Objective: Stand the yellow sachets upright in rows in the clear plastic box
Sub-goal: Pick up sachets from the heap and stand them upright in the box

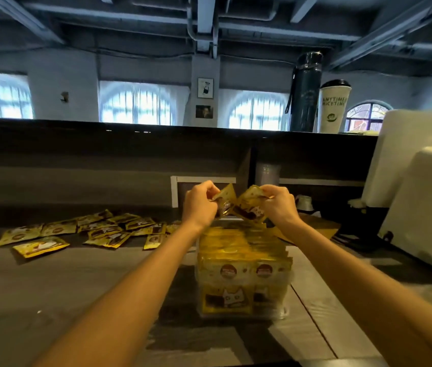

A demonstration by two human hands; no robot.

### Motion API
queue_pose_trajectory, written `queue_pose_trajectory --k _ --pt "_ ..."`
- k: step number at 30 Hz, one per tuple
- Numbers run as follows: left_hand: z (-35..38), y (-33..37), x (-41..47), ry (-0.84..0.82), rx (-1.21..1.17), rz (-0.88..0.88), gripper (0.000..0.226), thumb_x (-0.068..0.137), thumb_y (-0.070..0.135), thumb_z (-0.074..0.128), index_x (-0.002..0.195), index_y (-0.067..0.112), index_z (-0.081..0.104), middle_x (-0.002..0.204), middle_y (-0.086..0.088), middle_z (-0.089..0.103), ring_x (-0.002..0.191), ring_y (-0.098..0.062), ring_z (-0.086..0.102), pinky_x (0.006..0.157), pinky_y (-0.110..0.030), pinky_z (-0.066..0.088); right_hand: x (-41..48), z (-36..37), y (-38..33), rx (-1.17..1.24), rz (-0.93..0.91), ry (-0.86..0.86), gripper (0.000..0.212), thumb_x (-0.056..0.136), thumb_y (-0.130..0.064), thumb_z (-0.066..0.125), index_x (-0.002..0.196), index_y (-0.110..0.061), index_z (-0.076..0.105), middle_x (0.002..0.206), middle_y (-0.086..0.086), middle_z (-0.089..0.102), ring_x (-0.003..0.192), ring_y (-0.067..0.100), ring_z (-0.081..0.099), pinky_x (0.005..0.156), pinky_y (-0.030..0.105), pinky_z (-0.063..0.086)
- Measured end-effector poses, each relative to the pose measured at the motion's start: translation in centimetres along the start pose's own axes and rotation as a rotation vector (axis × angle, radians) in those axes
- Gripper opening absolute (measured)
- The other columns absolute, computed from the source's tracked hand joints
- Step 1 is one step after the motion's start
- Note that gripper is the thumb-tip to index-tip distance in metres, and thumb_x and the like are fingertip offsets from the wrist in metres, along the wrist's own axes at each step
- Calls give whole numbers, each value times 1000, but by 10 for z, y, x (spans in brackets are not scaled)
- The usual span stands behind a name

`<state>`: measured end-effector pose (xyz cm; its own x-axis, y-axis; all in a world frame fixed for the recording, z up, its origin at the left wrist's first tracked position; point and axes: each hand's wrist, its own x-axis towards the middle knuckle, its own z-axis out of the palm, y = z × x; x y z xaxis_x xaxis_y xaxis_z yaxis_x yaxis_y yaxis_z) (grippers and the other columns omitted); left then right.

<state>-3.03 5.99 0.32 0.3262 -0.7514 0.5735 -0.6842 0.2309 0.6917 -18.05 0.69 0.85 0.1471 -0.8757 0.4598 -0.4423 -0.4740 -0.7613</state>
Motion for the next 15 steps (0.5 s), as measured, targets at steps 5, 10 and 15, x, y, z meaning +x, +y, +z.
queue_pose_trajectory --k 5,10,15 --pt "-1 -13 2 -142 30 -109 16 85 1 58 99 7 63 92 -6 59 93 -20 58 69 -26 50 6 5 14 -30 18 -70 30 92 3 44 116 -6 60 110 11 62 102 20 58 83 30 53" --pt "4 -19 -1 -350 89 -119 18 89 10 55 103 7 67 91 -3 60 90 -14 54 68 -22 45 8 10 18 -60 -26 -10 26 91 3 43 110 -7 58 95 3 55 93 19 55 77 28 48" --pt "7 -23 1 -362 74 -152 22 91 8 49 99 4 69 76 1 56 76 -9 51 63 -20 42 8 6 22 3 -135 147 20 91 0 43 104 -6 57 88 4 57 88 19 55 72 29 49"
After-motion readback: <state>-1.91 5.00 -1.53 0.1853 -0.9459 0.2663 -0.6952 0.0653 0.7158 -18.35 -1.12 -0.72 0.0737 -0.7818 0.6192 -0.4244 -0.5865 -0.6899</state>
